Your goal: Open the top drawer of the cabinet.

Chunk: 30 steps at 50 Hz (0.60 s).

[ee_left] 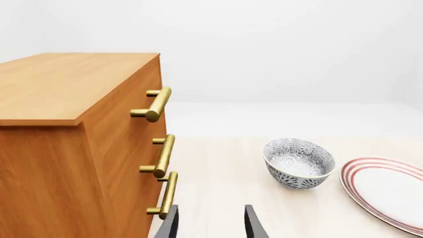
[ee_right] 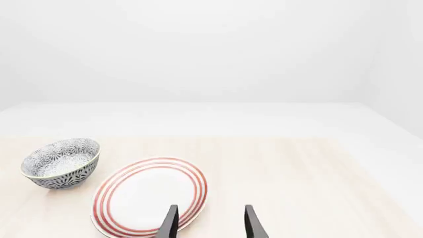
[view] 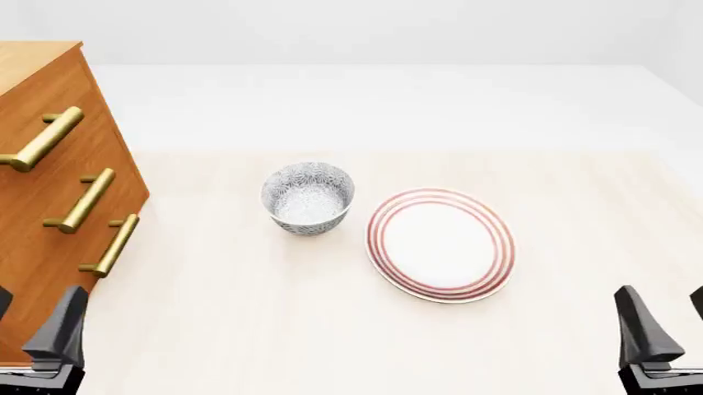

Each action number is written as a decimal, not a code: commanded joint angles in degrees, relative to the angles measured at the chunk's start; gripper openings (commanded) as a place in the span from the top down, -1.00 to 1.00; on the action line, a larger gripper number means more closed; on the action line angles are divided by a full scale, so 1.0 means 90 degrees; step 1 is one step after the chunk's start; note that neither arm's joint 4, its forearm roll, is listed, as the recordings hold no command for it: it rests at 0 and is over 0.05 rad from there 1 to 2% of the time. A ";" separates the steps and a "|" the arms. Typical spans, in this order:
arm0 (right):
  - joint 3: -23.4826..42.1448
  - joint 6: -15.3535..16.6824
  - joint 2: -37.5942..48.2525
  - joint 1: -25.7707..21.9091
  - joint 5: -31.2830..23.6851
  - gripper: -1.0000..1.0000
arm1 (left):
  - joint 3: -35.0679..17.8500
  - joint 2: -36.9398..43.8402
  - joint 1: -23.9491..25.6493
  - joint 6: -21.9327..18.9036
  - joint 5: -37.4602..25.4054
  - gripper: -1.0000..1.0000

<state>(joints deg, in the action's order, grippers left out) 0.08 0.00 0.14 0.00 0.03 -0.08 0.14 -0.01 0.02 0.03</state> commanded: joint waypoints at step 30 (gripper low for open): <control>0.0011 -0.0004 0.0008 -0.0003 -0.0007 -1.00 | -0.0118 0.0454 0.0227 -0.0658 0.0287 -1.00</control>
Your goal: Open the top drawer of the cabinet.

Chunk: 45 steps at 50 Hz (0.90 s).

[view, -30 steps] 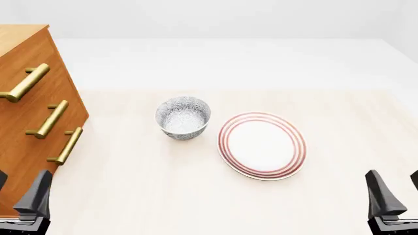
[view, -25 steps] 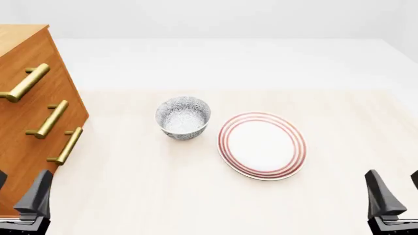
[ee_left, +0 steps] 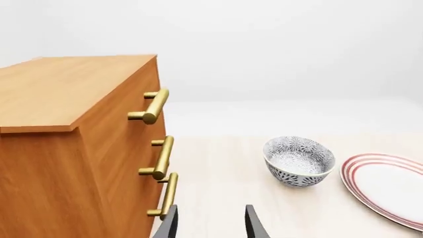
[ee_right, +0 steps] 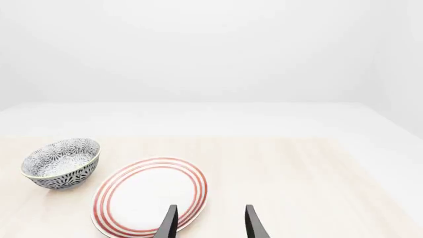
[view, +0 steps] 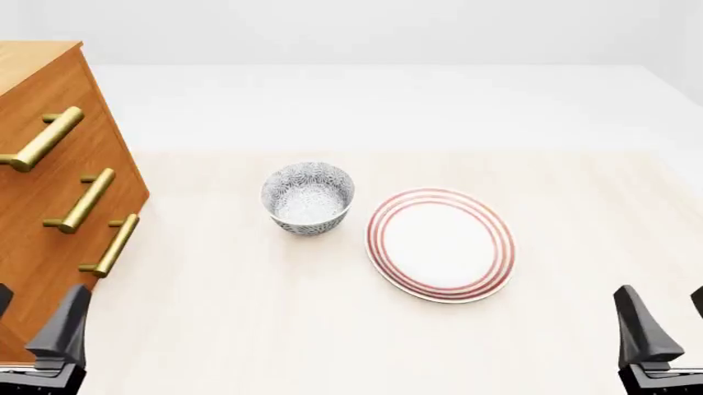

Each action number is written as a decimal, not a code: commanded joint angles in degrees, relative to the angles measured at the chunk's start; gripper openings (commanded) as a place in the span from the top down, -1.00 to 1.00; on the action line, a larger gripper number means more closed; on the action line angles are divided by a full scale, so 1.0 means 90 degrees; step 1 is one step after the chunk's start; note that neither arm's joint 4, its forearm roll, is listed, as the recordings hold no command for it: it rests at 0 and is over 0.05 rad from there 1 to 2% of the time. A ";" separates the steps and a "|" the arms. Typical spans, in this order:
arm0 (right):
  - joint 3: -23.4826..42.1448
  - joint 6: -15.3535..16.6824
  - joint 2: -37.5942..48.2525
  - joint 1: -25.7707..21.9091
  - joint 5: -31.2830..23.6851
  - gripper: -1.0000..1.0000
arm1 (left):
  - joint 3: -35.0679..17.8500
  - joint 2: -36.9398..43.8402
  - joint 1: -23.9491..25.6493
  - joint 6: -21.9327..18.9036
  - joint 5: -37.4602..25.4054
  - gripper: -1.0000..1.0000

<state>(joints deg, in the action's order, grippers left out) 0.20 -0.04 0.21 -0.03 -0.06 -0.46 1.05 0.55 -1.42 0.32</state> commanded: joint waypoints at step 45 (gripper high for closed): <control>-0.0002 0.0002 0.0000 0.0001 0.0003 -1.00 | -0.0939 0.3474 -0.0112 -0.5174 0.1729 -1.00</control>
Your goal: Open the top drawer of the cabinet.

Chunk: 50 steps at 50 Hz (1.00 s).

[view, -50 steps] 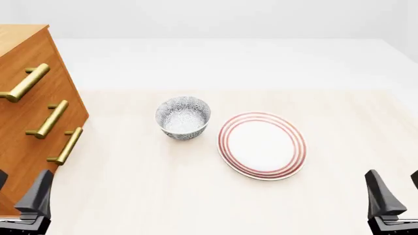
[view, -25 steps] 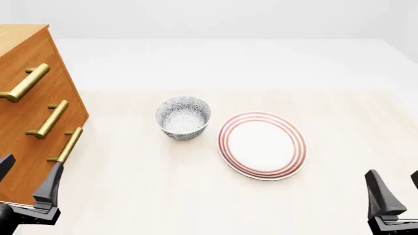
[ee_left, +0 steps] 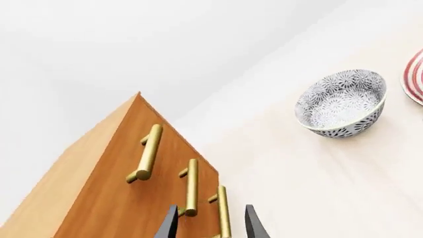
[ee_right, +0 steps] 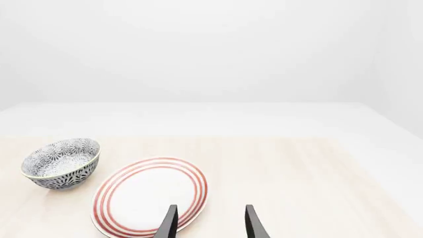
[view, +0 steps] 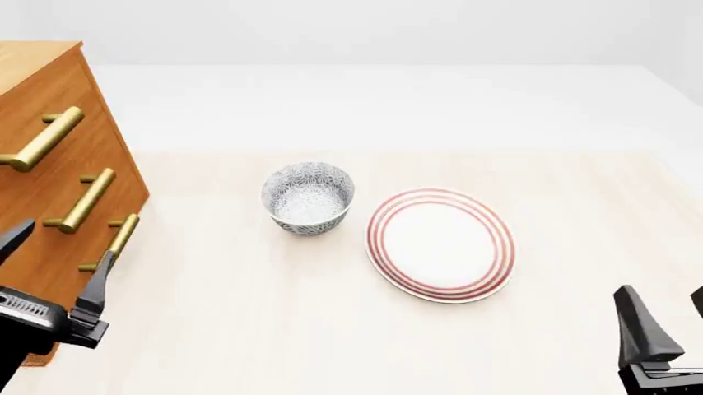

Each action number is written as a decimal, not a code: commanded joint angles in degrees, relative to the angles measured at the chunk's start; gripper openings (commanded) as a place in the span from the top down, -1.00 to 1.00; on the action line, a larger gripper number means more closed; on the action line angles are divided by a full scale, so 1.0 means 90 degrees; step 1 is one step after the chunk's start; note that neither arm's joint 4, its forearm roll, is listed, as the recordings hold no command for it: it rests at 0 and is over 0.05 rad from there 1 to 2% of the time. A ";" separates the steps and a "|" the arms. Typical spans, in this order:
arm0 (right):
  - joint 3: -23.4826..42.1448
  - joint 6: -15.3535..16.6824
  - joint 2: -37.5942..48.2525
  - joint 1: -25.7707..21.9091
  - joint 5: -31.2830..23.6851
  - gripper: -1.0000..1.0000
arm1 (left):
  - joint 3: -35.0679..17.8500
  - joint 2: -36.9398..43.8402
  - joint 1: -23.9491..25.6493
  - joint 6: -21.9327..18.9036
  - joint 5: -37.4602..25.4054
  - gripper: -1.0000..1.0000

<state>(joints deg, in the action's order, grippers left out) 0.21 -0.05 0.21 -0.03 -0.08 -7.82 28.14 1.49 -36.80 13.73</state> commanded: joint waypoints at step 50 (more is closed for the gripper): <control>-0.0003 0.0000 0.0001 0.0001 0.0004 -1.00 | -0.0922 0.1172 -0.0659 -0.3776 0.0286 -1.00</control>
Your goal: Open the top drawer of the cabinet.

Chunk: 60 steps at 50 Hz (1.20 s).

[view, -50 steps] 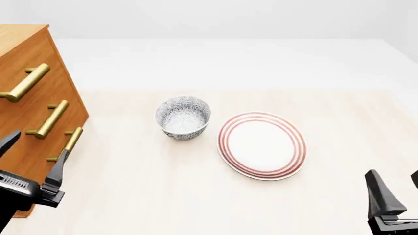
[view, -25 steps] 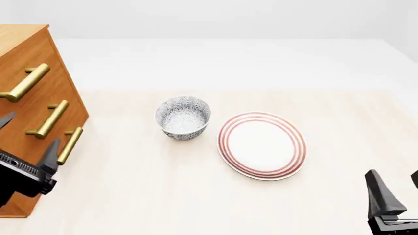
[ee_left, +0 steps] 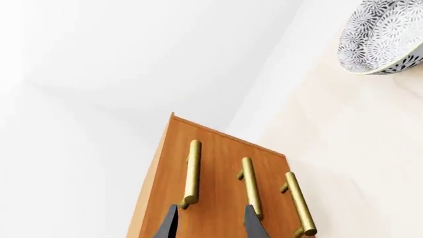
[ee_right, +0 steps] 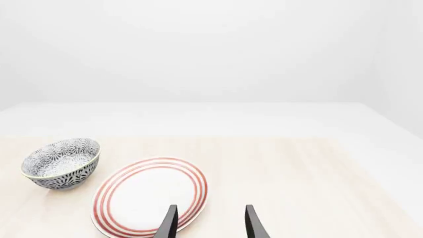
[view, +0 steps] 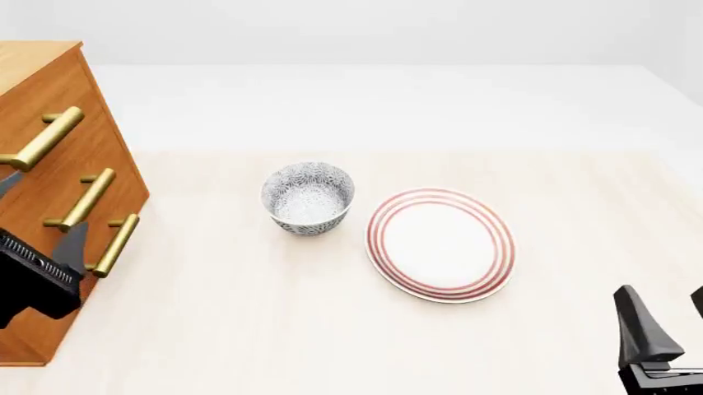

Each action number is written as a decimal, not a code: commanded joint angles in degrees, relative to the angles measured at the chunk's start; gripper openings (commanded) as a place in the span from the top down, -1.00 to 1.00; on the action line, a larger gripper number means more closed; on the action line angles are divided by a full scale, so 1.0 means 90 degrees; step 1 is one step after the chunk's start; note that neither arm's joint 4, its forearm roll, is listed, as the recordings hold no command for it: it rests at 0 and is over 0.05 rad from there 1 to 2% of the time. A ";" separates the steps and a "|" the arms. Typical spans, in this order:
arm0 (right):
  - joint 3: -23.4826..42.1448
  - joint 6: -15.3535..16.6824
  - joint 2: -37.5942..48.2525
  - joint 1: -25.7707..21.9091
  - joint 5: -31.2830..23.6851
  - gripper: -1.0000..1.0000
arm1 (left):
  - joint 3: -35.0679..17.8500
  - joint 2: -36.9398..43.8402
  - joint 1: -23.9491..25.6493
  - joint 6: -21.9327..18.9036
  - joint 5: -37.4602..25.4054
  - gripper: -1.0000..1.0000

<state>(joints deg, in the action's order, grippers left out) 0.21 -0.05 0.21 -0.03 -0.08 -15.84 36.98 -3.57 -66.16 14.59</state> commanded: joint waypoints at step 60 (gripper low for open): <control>-0.0003 0.0002 0.0001 0.0002 0.0004 -1.00 | -0.0699 0.1974 -0.0648 -0.1481 0.1589 -1.00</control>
<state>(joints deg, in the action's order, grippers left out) 0.21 -0.05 0.21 -0.03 -0.08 -21.10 54.20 -8.86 -78.94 28.98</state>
